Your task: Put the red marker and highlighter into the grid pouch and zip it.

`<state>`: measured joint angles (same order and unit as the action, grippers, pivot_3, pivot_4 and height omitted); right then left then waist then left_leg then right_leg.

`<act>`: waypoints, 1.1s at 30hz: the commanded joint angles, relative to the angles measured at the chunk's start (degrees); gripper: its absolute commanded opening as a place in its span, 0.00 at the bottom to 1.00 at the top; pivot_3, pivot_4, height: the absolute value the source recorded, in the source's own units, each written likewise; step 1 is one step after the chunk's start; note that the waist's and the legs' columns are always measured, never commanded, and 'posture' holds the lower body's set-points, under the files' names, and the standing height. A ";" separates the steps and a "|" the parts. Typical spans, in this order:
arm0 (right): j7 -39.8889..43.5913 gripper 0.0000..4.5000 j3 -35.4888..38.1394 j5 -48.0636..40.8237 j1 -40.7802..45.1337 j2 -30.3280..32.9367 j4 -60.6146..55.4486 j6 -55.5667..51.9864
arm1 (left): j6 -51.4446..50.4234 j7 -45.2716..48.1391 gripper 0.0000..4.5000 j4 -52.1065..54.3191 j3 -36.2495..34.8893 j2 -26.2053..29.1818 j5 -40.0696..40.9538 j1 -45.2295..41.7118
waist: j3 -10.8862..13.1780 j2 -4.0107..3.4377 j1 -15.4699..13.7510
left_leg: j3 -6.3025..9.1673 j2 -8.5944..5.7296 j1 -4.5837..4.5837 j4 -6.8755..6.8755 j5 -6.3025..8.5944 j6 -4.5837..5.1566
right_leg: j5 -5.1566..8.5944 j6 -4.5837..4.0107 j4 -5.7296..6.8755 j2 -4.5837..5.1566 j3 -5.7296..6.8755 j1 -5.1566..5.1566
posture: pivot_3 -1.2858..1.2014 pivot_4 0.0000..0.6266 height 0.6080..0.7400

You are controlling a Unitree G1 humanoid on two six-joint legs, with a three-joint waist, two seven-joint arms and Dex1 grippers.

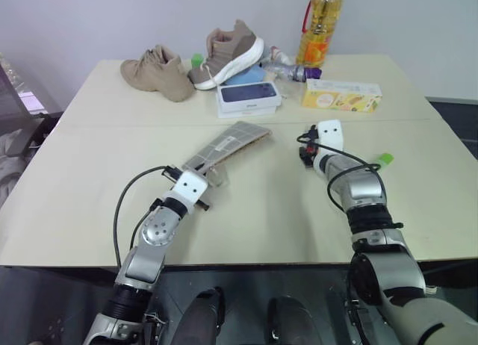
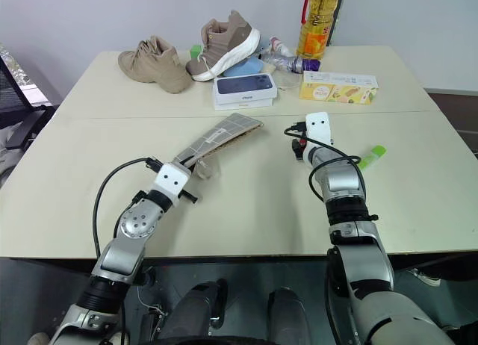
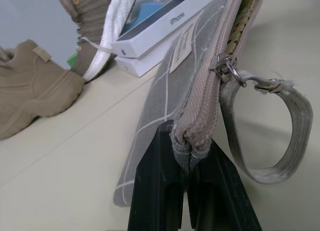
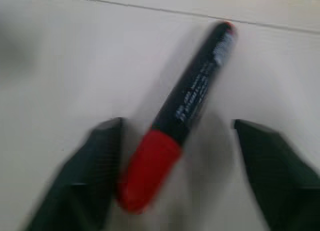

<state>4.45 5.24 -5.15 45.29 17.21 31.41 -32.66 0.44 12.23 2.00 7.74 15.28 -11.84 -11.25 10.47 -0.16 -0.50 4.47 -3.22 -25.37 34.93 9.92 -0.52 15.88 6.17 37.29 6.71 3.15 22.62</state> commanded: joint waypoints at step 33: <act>34.68 0.08 -8.56 -4.94 -16.90 15.96 -40.08 5.91 | 2.01 3.57 0.00 1.43 -2.28 -0.07 4.96 -1.11 | 0.01 0.00 -0.24 | 0.09 0.04 -0.02 0.16 0.01 0.00 | 0.01 0.00 -0.02 0.01 0.01 -0.05 | 0.52 0.24 0.99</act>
<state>38.82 -3.74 -10.19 27.69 32.79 -6.62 -27.20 0.70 15.40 1.86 5.23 14.74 -7.02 -12.08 10.48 -0.17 -0.73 4.56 -3.18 -25.39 35.09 9.93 -0.53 15.89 6.17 37.27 6.72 3.16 22.57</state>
